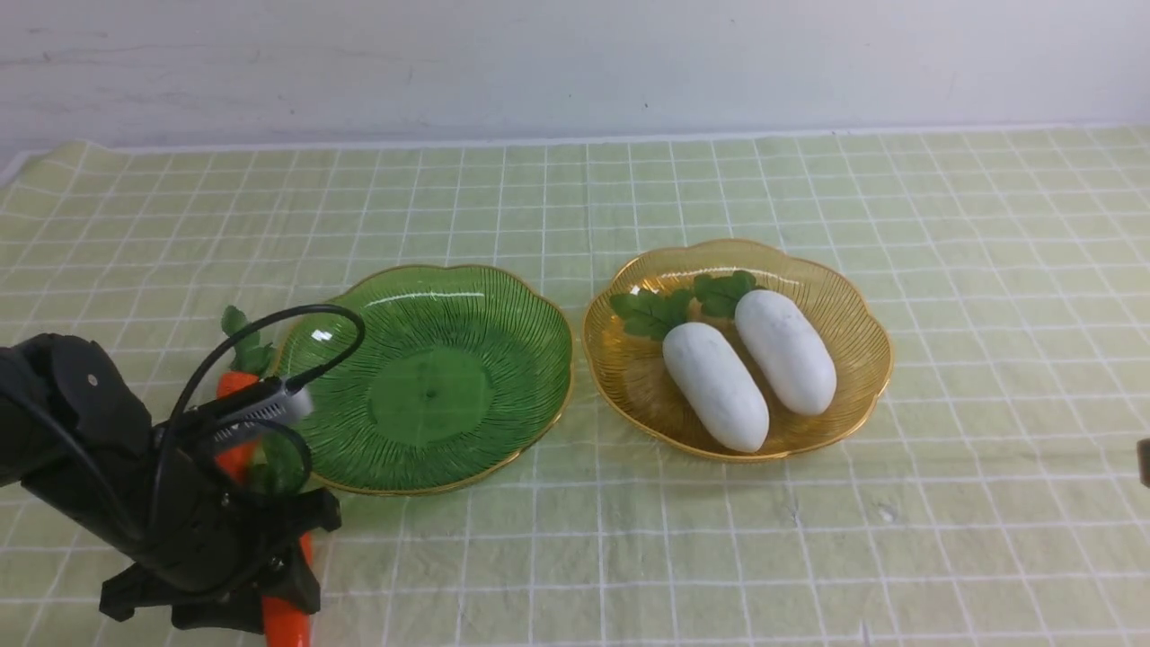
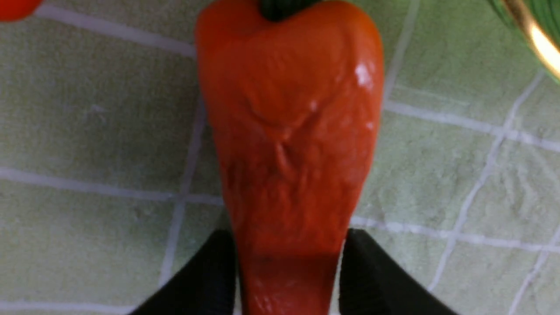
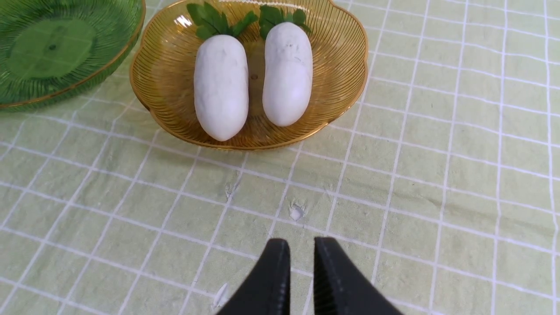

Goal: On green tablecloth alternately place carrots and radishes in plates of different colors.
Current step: 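Pick up the carrot and put it on the nearest plate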

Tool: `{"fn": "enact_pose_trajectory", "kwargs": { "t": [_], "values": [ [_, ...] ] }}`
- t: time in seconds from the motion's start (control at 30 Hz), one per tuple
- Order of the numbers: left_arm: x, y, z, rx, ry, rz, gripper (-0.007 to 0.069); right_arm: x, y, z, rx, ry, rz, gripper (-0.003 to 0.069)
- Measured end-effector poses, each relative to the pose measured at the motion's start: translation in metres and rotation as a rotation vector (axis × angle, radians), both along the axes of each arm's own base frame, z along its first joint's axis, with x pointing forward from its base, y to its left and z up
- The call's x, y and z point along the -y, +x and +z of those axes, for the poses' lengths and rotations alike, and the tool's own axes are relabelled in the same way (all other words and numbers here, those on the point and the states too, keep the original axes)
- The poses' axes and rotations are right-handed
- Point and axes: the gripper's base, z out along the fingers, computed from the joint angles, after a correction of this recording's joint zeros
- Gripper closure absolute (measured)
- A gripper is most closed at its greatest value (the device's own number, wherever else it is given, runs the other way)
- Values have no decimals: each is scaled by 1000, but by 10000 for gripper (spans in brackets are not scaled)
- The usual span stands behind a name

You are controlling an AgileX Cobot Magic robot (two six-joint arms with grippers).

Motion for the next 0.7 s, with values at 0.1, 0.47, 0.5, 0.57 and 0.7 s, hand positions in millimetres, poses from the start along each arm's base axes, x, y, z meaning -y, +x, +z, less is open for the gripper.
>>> {"fn": "enact_pose_trajectory", "kwargs": {
  "t": [0.1,0.47,0.5,0.57,0.7],
  "values": [
    [-4,0,6,7,48,-61,408,0,0,0,0,1,0,583],
    [-2,-3,112,51,41,-196,408,0,0,0,-1,6,0,583],
    [2,5,125,119,32,-195,408,0,0,0,-1,6,0,583],
    [7,15,132,184,36,-200,408,0,0,0,-4,15,-6,583],
    [36,49,132,278,33,-261,408,0,0,1,2,21,-10,583]
  ]
}}
